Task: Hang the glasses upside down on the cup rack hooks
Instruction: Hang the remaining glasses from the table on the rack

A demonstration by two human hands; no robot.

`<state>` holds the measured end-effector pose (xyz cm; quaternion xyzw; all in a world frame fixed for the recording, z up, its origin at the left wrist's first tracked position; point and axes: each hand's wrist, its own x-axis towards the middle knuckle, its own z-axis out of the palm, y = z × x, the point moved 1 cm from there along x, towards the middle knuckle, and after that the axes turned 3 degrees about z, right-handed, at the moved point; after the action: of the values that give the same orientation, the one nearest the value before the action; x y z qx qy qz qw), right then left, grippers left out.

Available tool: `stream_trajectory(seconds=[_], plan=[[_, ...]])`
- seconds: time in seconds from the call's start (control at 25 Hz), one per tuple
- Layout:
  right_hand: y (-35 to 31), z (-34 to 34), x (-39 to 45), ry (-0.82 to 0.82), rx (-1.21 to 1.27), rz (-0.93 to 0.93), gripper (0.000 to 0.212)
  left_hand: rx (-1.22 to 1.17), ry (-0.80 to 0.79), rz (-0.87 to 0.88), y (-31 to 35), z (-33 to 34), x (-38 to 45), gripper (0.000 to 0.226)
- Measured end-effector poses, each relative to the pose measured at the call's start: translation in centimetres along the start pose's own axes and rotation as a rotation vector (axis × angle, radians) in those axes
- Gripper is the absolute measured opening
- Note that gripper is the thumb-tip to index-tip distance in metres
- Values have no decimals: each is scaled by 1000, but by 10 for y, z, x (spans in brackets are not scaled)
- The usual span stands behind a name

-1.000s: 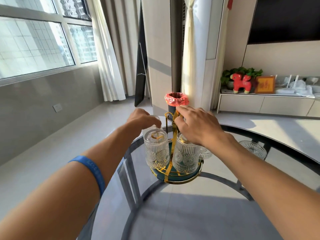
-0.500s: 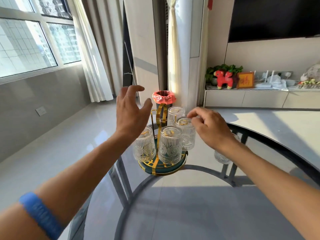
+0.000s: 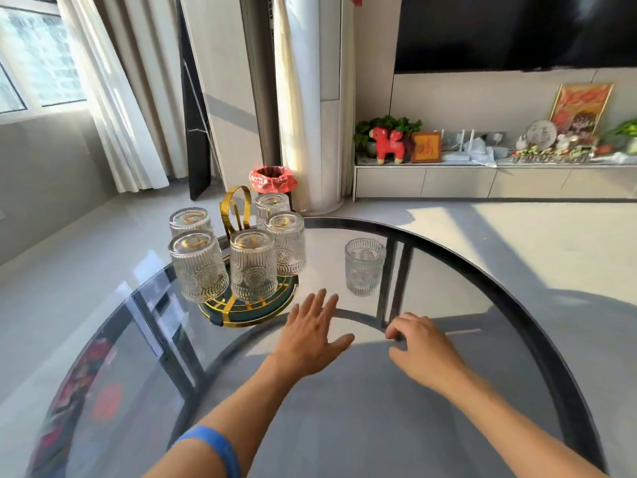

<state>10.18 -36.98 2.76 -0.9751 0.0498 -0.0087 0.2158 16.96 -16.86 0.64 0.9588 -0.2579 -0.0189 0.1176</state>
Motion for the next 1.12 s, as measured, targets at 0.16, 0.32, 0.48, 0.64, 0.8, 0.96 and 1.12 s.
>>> stream_trajectory(seconds=[0.16,0.32,0.48,0.64,0.8,0.96,1.12], plan=[[7,-2,15,6,152,52,38,59,-3,-58,-5,21,15,83],[-4,2,59,183,542,243,86,64,29,-40,-2,19,10,82],[-19,10,101,301,815,246,104,9,54,-36,-4,16,11,80],[-29,15,116,349,772,170,94,-90,89,-55,-6,20,16,75],[-43,1,99,298,655,186,90,-244,199,1,-8,15,10,62],[-64,-26,50,157,914,133,87,-957,334,-66,-4,-9,-7,48],[-96,-62,13,65,1217,77,77,-1504,338,-91,12,-56,-32,51]])
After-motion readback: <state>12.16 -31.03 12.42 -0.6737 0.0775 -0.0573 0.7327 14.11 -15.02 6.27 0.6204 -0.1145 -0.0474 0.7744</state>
